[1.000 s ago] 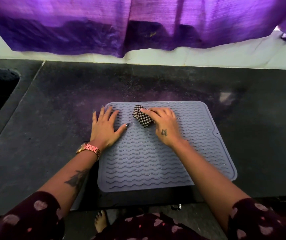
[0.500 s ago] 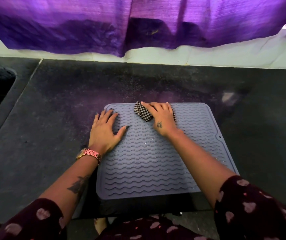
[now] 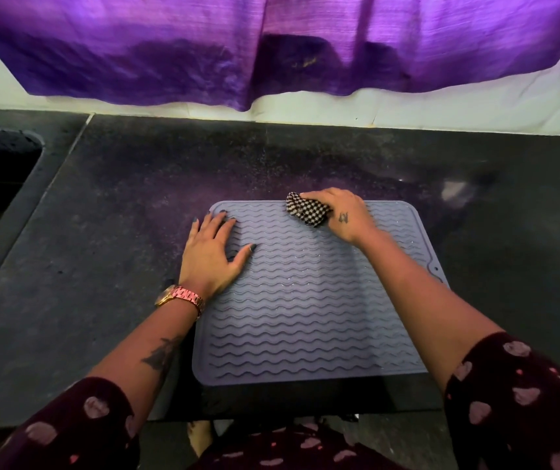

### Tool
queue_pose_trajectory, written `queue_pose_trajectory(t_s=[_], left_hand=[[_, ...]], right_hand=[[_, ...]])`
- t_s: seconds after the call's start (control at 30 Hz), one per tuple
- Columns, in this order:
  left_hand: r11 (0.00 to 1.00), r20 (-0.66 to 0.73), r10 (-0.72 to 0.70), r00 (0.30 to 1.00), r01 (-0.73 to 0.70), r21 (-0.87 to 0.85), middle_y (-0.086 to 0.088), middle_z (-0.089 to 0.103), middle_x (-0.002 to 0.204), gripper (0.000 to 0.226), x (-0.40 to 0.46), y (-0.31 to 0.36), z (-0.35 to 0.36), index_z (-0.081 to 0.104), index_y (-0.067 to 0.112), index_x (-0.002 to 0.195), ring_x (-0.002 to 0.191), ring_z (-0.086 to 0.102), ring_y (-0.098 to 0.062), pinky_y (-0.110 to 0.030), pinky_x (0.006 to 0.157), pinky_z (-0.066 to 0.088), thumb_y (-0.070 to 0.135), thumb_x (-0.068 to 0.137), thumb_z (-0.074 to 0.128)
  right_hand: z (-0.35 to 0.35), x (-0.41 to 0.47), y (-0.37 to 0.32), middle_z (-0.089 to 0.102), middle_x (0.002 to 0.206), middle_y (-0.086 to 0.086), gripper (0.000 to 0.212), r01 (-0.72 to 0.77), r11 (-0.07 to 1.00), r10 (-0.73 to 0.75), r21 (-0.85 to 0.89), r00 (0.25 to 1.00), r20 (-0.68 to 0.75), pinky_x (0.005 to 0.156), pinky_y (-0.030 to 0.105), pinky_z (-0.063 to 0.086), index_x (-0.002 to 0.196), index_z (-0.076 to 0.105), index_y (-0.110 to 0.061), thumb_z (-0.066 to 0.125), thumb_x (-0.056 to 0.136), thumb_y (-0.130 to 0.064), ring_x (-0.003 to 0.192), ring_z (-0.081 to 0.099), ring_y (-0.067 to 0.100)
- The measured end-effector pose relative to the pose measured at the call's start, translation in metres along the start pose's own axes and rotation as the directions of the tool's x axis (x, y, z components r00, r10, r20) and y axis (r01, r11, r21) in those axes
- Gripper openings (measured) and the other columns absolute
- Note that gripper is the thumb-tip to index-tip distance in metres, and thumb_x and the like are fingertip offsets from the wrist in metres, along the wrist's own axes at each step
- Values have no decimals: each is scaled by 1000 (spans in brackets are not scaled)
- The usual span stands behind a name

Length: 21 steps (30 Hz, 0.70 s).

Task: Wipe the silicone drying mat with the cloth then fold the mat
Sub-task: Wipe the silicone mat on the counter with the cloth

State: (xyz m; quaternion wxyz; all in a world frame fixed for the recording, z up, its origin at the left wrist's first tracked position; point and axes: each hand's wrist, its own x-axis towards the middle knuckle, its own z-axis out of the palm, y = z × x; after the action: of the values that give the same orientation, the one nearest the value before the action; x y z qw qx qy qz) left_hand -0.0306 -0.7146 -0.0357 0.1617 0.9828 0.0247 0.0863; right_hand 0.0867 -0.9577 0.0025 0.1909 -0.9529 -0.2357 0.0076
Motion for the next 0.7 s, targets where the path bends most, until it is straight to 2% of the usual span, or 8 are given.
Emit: queue_pose_trajectory(t_s=[0.03,0.1,0.2,0.27,0.33,0.47,0.6,0.7], left_hand=[[1000,-2,-1,1000,1,-2,-4,33,152,76,0,0,0,41,17,141,143,22,-21,-36,120,2,64,83,31],[1000,-7,-2,1000,2,-4,-5,33,151,75,0,0,0,41,16,141,143,23,-22,-36,120,2,64,83,32],[1000,-2,-3,1000,3,-3,-5,34,151,75,0,1,-1,41,16,141,142,24,-22,-37,120,3,64,83,32],[1000,-6,-4,1000,4,-8,-5,34,151,75,0,1,-2,41,16,140,142,24,-22,-36,120,3,63,83,32],[1000,-7,-4,1000,4,-5,-6,35,151,75,-1,2,-2,42,15,140,142,25,-23,-36,119,3,63,83,32],[1000,-25,-1,1000,1,2,-6,36,150,74,-1,1,-2,43,15,139,140,28,-23,-36,119,5,62,84,34],[1000,-26,8,1000,-8,7,-7,38,148,72,-1,2,-2,45,14,138,139,31,-24,-38,119,8,61,84,37],[1000,-33,10,999,-10,10,-8,40,147,70,-2,4,-3,46,13,137,137,33,-26,-39,119,9,59,84,38]], right_hand=[[-2,-3,4,55,129,0,65,-18,1000,19,14,999,-49,106,46,29,129,50,-39,50,80,4,120,46,25],[3,-20,11,53,132,-1,63,-103,994,99,-22,985,-144,109,44,21,131,47,-40,49,84,3,123,42,23],[14,-39,15,43,140,-1,61,-161,983,150,-94,982,-111,113,44,10,138,37,-40,45,90,-2,130,33,23],[4,-32,13,47,137,-1,62,-146,987,142,-61,988,-63,109,44,18,135,40,-41,44,89,-1,126,37,23],[-8,-27,10,53,131,-1,66,-119,993,117,-21,990,-81,102,43,28,131,46,-42,43,84,4,119,43,24],[3,-67,2,55,129,-4,65,-127,992,127,16,970,-206,104,43,25,130,49,-40,48,83,5,119,44,21],[24,-95,-1,52,129,-2,64,-100,992,86,-74,982,-171,112,44,12,132,48,-37,48,84,4,123,40,22],[9,-83,0,52,129,-5,70,-103,994,101,-22,992,-76,105,40,18,131,47,-42,45,80,6,120,39,19]])
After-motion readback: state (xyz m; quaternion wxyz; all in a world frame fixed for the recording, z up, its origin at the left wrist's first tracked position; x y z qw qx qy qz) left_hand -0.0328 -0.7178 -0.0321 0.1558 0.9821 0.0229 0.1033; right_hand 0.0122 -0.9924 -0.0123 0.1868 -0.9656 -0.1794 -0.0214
